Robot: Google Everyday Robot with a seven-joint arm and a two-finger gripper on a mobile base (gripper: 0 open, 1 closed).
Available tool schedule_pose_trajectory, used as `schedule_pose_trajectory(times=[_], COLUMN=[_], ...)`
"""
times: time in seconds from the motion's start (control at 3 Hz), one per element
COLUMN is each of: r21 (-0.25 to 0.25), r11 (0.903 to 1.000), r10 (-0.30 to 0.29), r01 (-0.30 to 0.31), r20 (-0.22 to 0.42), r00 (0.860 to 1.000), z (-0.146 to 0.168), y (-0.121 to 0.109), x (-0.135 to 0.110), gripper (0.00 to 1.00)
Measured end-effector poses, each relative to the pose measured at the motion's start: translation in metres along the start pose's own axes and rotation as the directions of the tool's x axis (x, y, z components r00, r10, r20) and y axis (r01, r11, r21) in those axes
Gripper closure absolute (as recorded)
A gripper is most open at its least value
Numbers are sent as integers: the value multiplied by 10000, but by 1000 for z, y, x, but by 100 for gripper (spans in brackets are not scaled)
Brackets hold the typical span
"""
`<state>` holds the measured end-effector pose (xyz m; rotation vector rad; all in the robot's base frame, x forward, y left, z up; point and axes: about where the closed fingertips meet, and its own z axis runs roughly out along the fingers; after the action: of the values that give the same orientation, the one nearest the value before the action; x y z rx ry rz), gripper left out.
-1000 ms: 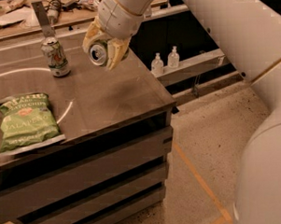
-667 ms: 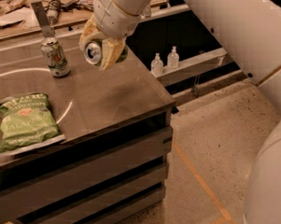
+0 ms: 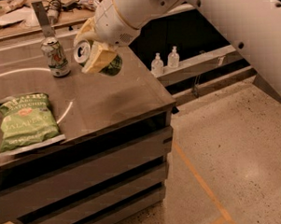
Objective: Place green can upright
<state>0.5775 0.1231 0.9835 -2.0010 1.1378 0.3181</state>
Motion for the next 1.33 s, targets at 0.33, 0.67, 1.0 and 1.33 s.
schedule_pose_trajectory(times=[0.33,0.67,1.0,1.33], r21=[102,53,175,304], r11=[9953,9803,9626,9394], r10=[951,1913,2535,3106], r01=[-967,-1973,-2703,-3416], r20=[1036,2201,2939,3466], r00=[9901,9565,9216,8851], z=[1,-6,-10,-13], y=[6,18,29,44], x=[-2,-5,-2,8], gripper=[100,100,100,100])
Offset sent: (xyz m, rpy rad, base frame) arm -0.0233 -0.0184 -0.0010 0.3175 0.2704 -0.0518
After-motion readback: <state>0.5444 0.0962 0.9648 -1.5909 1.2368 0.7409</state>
